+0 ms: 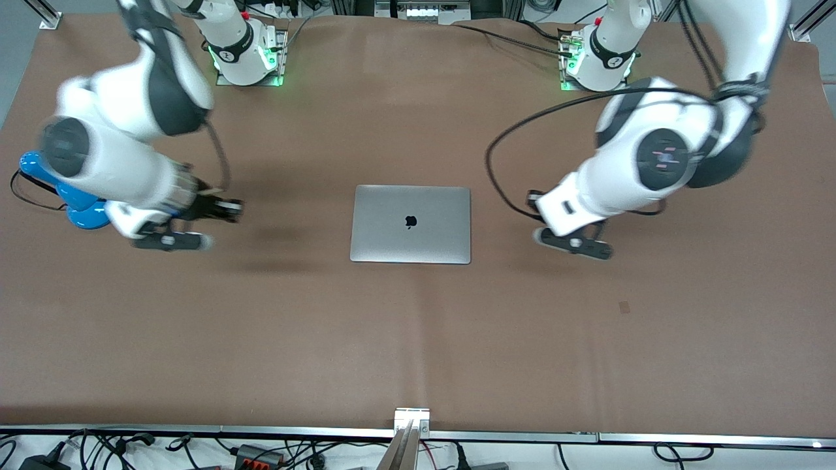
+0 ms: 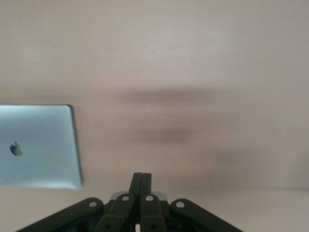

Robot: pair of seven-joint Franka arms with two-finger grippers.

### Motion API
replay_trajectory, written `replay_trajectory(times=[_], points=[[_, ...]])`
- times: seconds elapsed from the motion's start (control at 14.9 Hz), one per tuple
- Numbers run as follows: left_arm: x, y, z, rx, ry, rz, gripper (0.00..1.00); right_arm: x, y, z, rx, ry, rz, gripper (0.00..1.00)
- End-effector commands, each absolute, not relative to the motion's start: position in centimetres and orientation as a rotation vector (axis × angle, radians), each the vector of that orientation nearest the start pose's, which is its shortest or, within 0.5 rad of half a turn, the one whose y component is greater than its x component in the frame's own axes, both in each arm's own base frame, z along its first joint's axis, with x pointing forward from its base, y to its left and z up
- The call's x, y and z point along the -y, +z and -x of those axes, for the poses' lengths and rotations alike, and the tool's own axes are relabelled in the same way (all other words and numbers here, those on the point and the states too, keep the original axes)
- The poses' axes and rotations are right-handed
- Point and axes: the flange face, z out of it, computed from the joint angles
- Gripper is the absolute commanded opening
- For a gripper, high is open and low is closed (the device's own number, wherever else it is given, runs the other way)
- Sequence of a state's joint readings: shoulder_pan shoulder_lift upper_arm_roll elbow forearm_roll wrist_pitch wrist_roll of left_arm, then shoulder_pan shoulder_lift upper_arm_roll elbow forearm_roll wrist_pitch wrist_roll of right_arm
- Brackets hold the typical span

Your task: Close laptop with both arms from behind

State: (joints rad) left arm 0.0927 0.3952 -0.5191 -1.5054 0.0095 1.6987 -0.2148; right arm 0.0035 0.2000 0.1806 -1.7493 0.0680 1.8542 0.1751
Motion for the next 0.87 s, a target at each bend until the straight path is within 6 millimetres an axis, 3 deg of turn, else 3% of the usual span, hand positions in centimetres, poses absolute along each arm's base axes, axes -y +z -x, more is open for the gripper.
replay_trajectory(times=[0.0, 0.07, 0.13, 0.2, 0.27, 0.34, 0.4, 0.47, 0.54, 0.67, 0.81], points=[[18.8, 47.3, -61.6, -0.295, 0.348, 3.149, 0.07, -6.6, 49.4, -57.9, 0.022, 0.142, 3.055, 0.00], [17.3, 48.2, -61.5, -0.275, 0.354, 3.112, 0.19, -5.3, 50.5, -57.5, 0.029, 0.122, 3.059, 0.00], [15.5, 48.9, -61.2, -0.263, 0.383, 3.094, 0.54, -4.5, 51.4, -57.2, 0.064, 0.101, 3.061, 0.00], [13.9, 49.8, -61.2, -0.239, 0.372, 3.095, 0.82, -3.2, 52.4, -57.0, 0.070, 0.079, 3.069, 0.00], [12.9, 50.8, -61.1, -0.214, 0.349, 3.095, 1.00, -2.4, 53.3, -56.6, 0.076, 0.059, 3.072, 0.00], [11.8, 51.8, -60.9, -0.184, 0.341, 3.093, 1.00, -1.8, 54.0, -56.2, 0.082, 0.048, 3.075, 0.00], [10.7, 52.7, -60.5, -0.156, 0.358, 3.091, 1.00, -1.3, 54.3, -56.1, 0.088, 0.043, 3.076, 0.09], [9.8, 53.3, -60.2, -0.135, 0.390, 3.089, 1.00, -0.9, 54.6, -55.9, 0.081, 0.045, 3.076, 0.36], [8.7, 54.3, -60.0, -0.104, 0.407, 3.089, 1.00, -0.9, 54.3, -55.8, 0.081, 0.063, 3.074, 0.99], [8.5, 56.8, -59.2, -0.062, 0.331, 3.099, 1.00, -1.0, 54.3, -55.8, 0.083, 0.061, 3.073, 1.00], [6.0, 58.3, -58.3, 0.071, 0.309, 3.161, 1.00, -0.5, 55.0, -55.7, 0.068, 0.032, 3.073, 1.00]])
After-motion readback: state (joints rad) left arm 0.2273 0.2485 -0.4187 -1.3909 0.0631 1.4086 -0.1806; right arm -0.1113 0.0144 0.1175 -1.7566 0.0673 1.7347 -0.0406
